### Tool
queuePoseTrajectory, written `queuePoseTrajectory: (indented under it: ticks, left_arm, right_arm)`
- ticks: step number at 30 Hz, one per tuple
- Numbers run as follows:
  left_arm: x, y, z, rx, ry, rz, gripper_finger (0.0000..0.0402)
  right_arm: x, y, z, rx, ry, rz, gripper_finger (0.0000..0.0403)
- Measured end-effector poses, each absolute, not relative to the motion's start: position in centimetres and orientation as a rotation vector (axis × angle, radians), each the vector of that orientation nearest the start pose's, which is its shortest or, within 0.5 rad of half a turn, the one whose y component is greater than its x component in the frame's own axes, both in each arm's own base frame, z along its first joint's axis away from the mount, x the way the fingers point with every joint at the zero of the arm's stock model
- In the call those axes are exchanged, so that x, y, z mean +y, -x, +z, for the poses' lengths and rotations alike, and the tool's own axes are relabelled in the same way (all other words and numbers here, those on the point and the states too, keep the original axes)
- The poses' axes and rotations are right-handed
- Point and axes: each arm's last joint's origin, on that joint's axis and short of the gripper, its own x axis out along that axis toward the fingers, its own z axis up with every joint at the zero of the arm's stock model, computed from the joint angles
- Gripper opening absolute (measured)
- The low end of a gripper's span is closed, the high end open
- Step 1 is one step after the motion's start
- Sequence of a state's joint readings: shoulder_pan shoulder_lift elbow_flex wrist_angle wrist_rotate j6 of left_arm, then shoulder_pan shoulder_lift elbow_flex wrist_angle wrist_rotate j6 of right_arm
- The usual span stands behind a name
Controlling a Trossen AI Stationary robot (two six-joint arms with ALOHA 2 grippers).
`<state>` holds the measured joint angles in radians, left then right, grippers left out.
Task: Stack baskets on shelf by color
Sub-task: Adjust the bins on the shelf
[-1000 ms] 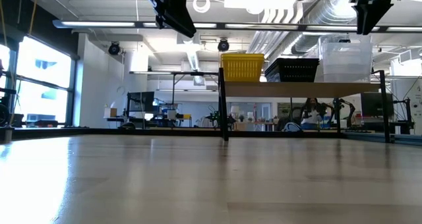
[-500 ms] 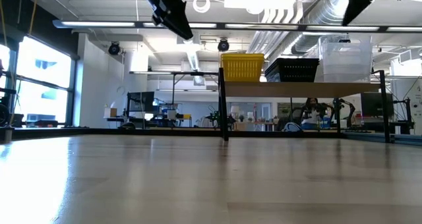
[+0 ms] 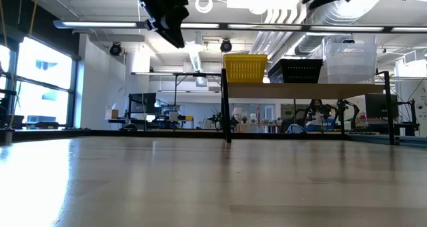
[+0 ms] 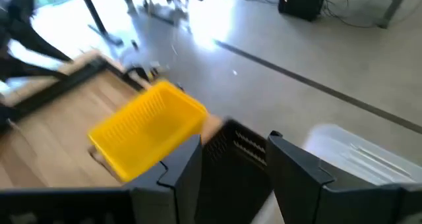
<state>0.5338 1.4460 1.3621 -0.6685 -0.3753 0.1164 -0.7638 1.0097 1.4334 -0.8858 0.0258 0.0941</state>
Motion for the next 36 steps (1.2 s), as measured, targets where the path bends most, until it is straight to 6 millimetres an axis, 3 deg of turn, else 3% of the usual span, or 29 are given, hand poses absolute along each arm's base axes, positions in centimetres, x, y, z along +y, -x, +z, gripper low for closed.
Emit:
queuePoseTrajectory:
  ticks: [7, 14, 19, 28, 36]
  left_arm:
    - [18.9, -24.4, 34.3, 0.797, -0.028, 0.866, 0.0122]
    - [20.4, -23.2, 34.3, 0.793, 0.005, 0.909, 0.0122]
    - [20.8, -22.8, 34.3, 0.794, 0.013, 0.926, 0.0122]
    - [21.0, -22.6, 34.3, 0.794, 0.016, 0.927, 0.0122]
    - [20.9, -22.8, 34.3, 0.780, 0.037, 0.863, 0.0122]
  right_arm:
    - [-12.6, -16.1, 43.7, 0.329, -0.284, -0.721, 0.0154]
    - [-13.9, -20.9, 40.9, 0.443, -0.342, -0.744, 0.0153]
    - [-15.1, -23.0, 38.8, 0.489, -0.442, -0.816, 0.0153]
    - [-16.5, -25.2, 35.8, 0.544, -0.647, -0.896, 0.0153]
    - [-16.4, -24.8, 34.7, 0.627, -0.705, -1.007, 0.0153]
